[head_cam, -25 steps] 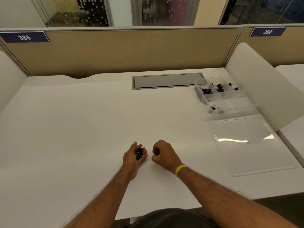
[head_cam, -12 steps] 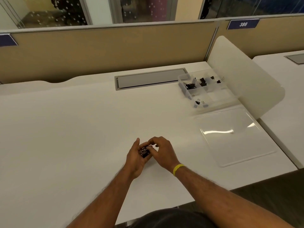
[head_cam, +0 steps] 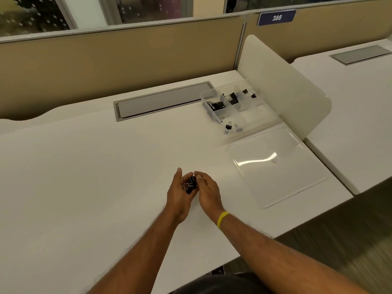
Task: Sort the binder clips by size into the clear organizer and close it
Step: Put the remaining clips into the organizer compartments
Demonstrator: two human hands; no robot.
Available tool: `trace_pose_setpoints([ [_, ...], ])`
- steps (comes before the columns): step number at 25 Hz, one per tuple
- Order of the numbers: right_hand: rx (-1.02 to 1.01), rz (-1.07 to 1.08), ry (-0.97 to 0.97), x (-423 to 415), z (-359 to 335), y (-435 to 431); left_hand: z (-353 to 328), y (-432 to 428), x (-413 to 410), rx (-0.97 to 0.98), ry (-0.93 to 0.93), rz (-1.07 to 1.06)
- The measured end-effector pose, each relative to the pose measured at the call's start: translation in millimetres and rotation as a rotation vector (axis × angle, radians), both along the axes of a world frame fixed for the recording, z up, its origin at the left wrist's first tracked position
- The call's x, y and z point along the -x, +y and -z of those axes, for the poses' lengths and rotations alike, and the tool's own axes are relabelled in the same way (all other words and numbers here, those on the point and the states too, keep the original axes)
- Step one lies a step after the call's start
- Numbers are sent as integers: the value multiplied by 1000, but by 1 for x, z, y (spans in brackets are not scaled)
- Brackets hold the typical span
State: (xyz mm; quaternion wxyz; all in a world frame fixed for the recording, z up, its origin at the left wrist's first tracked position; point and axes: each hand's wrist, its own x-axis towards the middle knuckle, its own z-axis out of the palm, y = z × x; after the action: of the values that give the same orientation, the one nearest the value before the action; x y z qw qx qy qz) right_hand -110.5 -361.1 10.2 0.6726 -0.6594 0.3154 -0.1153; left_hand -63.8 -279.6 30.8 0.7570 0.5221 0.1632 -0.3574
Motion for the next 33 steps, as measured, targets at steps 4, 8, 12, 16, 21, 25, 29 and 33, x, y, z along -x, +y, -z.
trace_pose_setpoints([
  [4, -39, 67, 19, -15, -3, -23, -17, -45, 5, 14, -120, 181],
  [8, -243, 188, 2, -20, -16, -68, -29, -92, 12, -130, -345, 474],
  [12, -432, 359, -60, -26, -24, -107, -38, -130, 11, -161, -470, 639],
  [16, -741, 425, -157, -40, -29, -148, -37, -162, -1, -174, -689, 684],
  [21, -820, 563, -137, -72, -43, -222, -32, -181, -24, -107, -815, 478],
  [25, -717, 505, -121, -109, -55, -271, -23, -188, -47, -221, -799, 372],
  [29, -299, 350, 24, -140, -57, -309, -19, -197, -67, -309, -786, 312],
  [33, 54, 153, 193, -159, -48, -333, -15, -203, -77, -355, -814, 320],
])
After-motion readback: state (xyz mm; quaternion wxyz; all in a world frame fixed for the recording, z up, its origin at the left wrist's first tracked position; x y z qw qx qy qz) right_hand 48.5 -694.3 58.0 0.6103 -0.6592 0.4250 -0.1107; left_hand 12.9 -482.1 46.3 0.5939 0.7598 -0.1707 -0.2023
